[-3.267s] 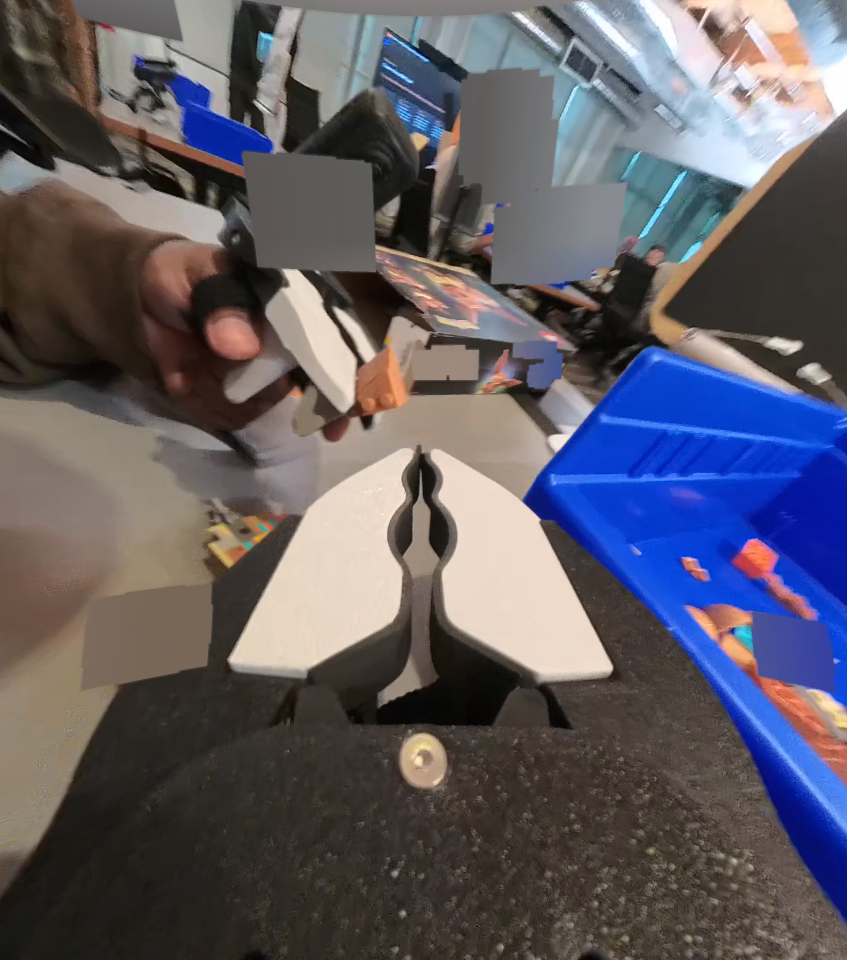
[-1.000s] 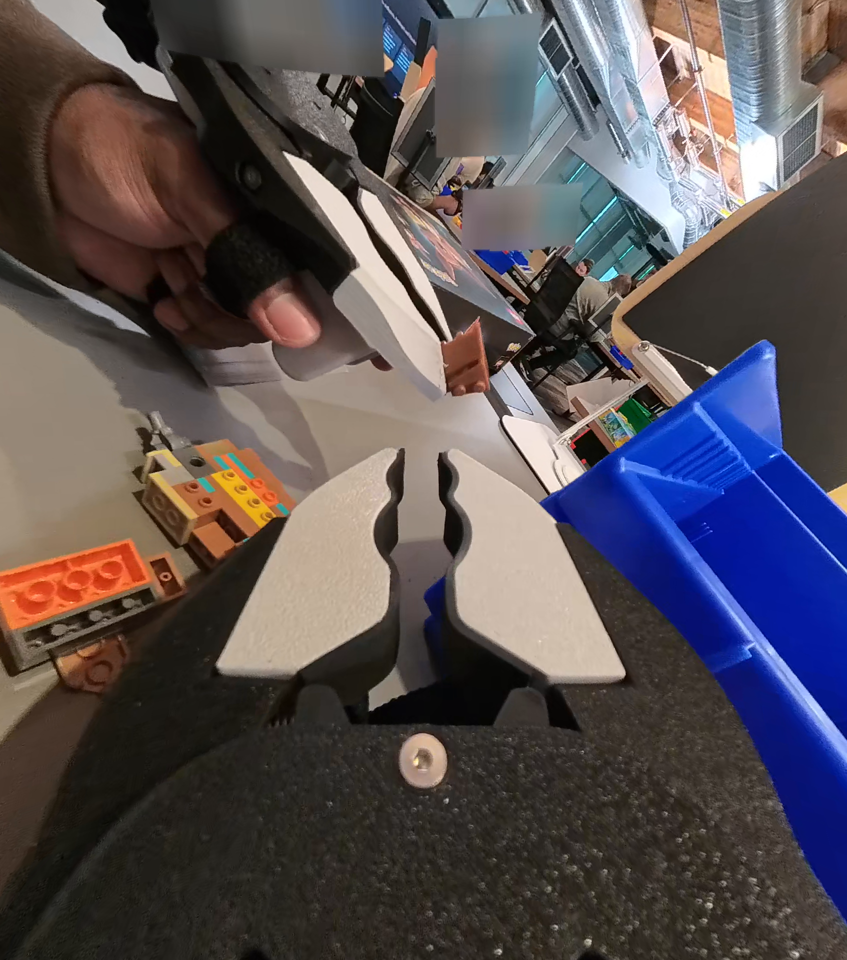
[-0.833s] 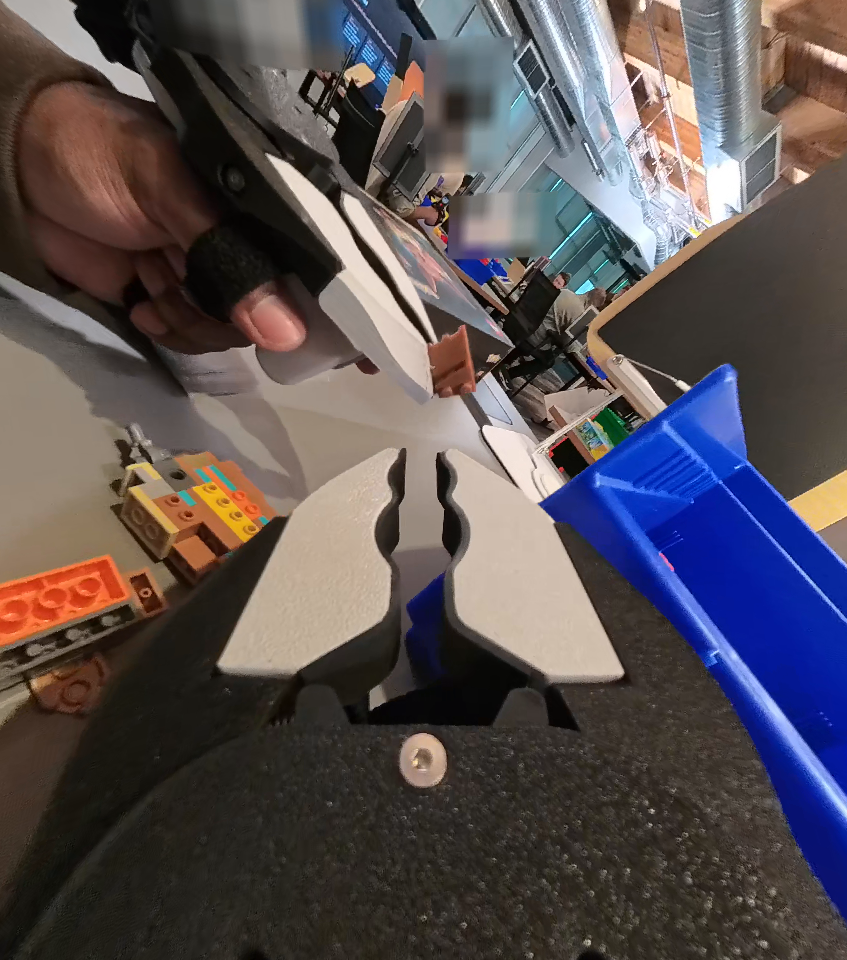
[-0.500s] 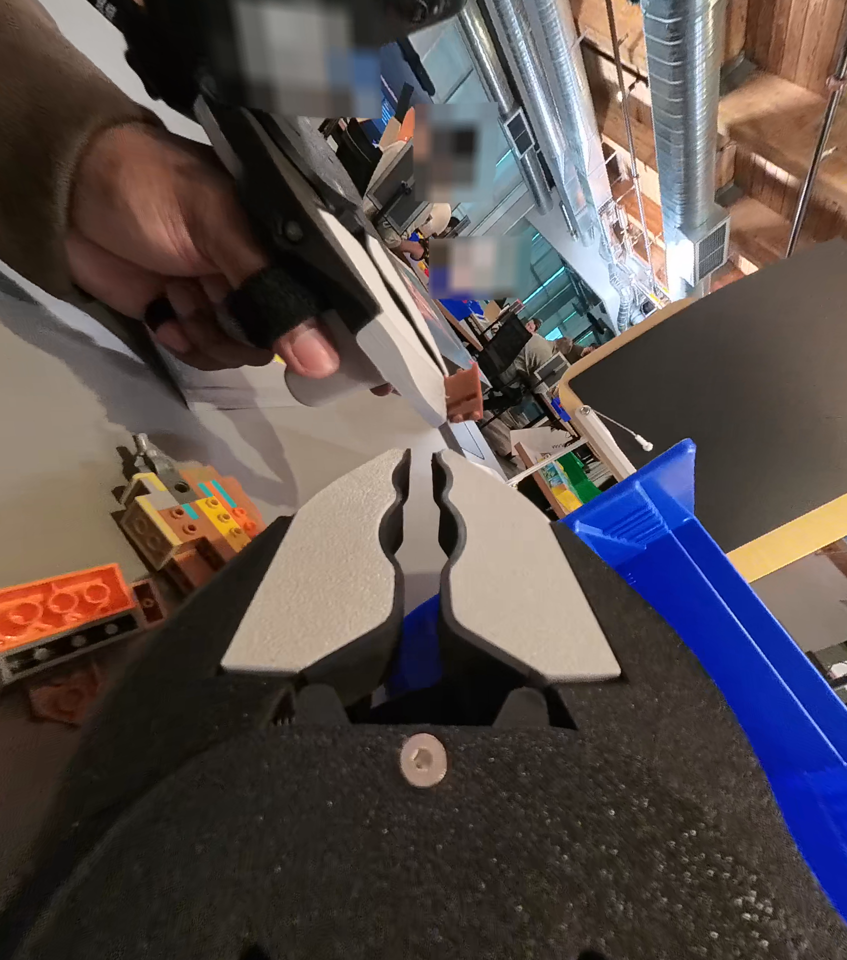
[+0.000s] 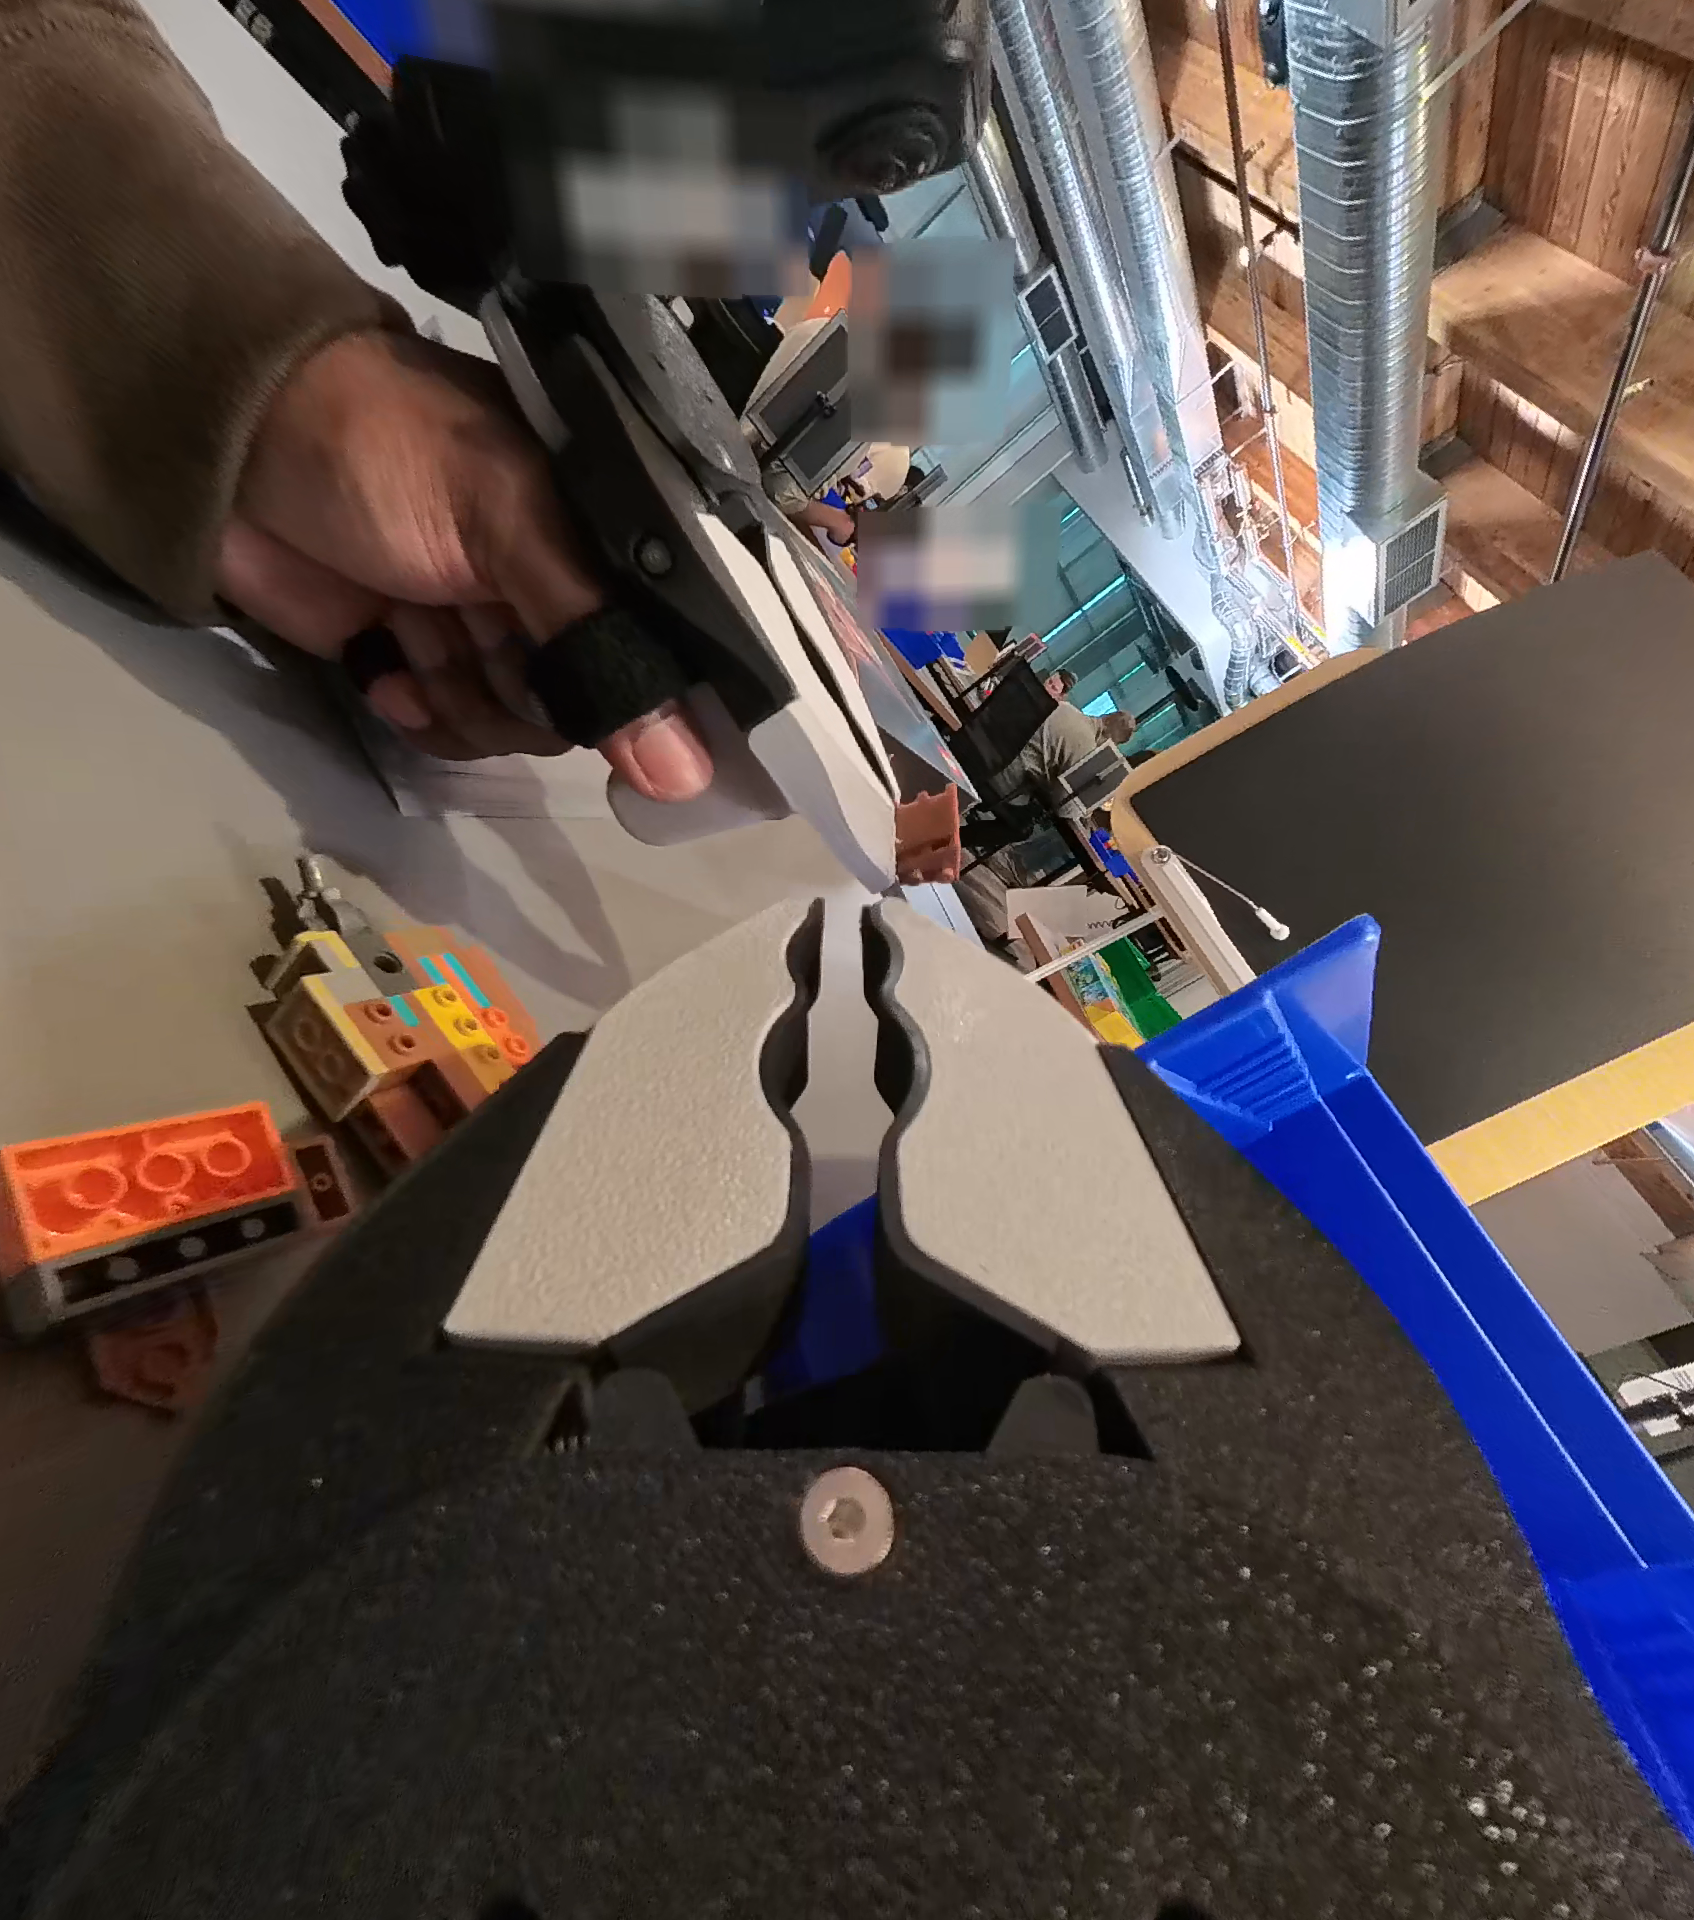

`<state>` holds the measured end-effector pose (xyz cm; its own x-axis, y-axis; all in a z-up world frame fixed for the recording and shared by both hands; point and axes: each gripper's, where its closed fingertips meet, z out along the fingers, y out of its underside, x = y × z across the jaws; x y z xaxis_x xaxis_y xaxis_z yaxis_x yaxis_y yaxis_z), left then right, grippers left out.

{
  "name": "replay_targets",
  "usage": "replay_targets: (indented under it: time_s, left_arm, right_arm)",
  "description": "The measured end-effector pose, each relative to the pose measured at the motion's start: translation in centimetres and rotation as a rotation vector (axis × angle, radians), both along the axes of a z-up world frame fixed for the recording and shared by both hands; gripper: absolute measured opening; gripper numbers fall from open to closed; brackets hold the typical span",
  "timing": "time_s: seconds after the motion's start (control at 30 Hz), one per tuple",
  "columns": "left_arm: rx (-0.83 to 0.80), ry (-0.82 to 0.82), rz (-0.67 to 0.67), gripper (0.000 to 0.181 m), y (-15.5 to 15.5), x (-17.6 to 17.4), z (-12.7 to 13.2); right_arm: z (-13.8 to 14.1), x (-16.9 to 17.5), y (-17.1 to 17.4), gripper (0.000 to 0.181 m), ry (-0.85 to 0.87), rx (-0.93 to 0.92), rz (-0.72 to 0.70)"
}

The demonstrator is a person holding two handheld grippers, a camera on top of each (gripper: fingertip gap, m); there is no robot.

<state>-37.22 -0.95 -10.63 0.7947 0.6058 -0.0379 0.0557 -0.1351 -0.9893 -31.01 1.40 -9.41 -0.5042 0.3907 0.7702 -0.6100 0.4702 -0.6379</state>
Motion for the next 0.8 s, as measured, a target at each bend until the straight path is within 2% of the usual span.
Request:
replay_targets:
  time_s: [0.8]
  left_arm:
    - [0.0,0.017,-0.053,0.013,1.3,1.7,0.2]
  right_arm:
    - [-0.5,-0.4,0.0,0.007,-0.061,-0.015,-0.003]
